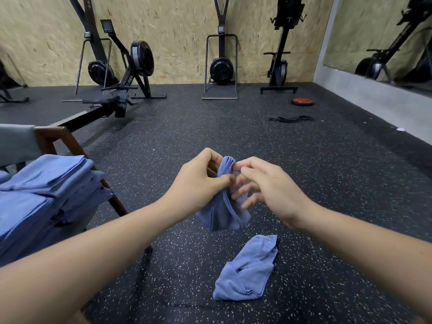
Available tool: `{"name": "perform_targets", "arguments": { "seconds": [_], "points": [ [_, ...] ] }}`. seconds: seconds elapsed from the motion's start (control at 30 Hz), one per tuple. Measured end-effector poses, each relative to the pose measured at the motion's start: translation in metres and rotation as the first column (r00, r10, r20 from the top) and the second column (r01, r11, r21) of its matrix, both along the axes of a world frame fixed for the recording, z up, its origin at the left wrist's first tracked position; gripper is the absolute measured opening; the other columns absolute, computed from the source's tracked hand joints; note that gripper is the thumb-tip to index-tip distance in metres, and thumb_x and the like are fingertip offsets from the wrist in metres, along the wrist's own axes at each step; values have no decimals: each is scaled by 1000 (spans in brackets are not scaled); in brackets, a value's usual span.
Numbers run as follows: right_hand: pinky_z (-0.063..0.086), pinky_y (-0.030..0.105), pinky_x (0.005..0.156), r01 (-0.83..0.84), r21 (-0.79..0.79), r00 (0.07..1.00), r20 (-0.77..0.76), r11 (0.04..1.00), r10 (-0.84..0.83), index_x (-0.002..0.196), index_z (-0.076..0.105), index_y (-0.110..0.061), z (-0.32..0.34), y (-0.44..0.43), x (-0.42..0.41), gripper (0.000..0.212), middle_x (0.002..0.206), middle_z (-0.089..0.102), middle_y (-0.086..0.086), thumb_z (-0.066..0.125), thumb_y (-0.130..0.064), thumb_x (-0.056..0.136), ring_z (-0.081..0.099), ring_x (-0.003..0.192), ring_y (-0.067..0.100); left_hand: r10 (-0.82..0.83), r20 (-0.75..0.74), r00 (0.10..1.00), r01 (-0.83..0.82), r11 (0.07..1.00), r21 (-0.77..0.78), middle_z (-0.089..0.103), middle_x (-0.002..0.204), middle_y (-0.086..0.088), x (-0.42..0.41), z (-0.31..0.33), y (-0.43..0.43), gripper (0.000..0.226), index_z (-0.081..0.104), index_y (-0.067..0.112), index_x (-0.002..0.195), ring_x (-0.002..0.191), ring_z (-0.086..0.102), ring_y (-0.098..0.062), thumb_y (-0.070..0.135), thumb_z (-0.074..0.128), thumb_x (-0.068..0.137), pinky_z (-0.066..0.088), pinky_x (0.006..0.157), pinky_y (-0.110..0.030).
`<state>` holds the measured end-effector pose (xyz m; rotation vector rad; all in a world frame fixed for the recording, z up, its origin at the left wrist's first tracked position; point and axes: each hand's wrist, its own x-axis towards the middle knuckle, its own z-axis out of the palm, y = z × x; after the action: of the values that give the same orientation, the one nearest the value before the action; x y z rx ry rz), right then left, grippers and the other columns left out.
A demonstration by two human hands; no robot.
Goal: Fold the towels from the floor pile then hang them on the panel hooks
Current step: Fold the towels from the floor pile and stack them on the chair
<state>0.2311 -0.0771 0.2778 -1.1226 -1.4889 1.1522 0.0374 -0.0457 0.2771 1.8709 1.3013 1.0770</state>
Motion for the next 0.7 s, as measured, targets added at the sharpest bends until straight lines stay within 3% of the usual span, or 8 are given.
{"name": "perform_targets", "arguments": {
  "seconds": [0.13, 0.2, 0.27, 0.33, 0.4, 0.47, 0.6, 0.7],
  "points": [
    [59, 48, 90, 103, 284, 937, 293, 953, -189, 102, 74, -30, -6, 13, 17, 12, 102, 72, -6, 78, -23, 93, 70, 93, 15, -114, -28, 993, 114, 993, 19, 76, 94, 5, -13, 11, 5, 15, 70, 26, 100, 80, 66, -10, 22, 77, 89, 56, 80, -39],
    [53, 36, 94, 130, 324, 906, 344, 937, -245, 109, 66, -35, -5, 17, 23, 35, 113, 66, -12, 90, -31, 83, 65, 104, 6, -199, 24, 980, 199, 980, 8, 75, 99, -2, -19, 18, 5, 15, 71, 24, 104, 85, 65, -13, 22, 75, 89, 55, 85, -41],
    [50, 30, 100, 88, 213, 918, 361, 973, -162, 132, 56, -39, -4, 20, 30, 72, 128, 62, -16, 98, -37, 74, 62, 117, -1, -269, 87, 959, 271, 963, -8, 73, 100, -6, -24, 23, 4, 15, 72, 20, 108, 89, 64, -15, 18, 74, 93, 52, 87, -40],
    [52, 38, 109, -30, 29, 943, 332, 999, 19, 148, 44, -43, -8, 24, 34, 97, 135, 64, -14, 101, -35, 69, 66, 122, 1, -316, 137, 939, 322, 947, -19, 71, 101, -4, -29, 27, 3, 15, 70, 14, 112, 93, 63, -15, 12, 73, 98, 50, 89, -38],
    [54, 49, 110, -139, -88, 953, 258, 986, 158, 149, 47, -36, -11, 25, 38, 93, 130, 74, -2, 99, -26, 72, 72, 120, 16, -327, 194, 925, 339, 940, -32, 72, 104, -7, -33, 31, 2, 15, 68, 10, 114, 95, 64, -17, 10, 72, 99, 50, 88, -37],
    [55, 50, 107, -178, -126, 961, 193, 976, 200, 141, 56, -25, -11, 25, 42, 76, 120, 79, 8, 94, -11, 77, 75, 114, 28, -313, 253, 916, 335, 941, -50, 72, 108, -10, -38, 32, 3, 14, 68, 11, 114, 97, 65, -19, 11, 70, 100, 51, 89, -37],
    [54, 41, 89, -40, -69, 994, 99, 997, 47, 122, 67, -14, -3, 27, 46, 52, 105, 81, 14, 86, 7, 78, 74, 94, 25, -245, 263, 933, 277, 956, -93, 73, 111, -9, -48, 29, 12, 13, 65, 10, 116, 98, 66, -18, 11, 67, 103, 52, 88, -37],
    [52, 38, 86, 65, -13, 997, -31, 998, -66, 118, 65, -11, 4, 30, 50, 47, 102, 80, 16, 83, 11, 80, 69, 90, 22, -183, 137, 974, 201, 972, -125, 76, 111, -3, -52, 22, 18, 25, 63, 17, 121, 96, 67, -15, 5, 67, 100, 53, 84, -40]
  ]
}}
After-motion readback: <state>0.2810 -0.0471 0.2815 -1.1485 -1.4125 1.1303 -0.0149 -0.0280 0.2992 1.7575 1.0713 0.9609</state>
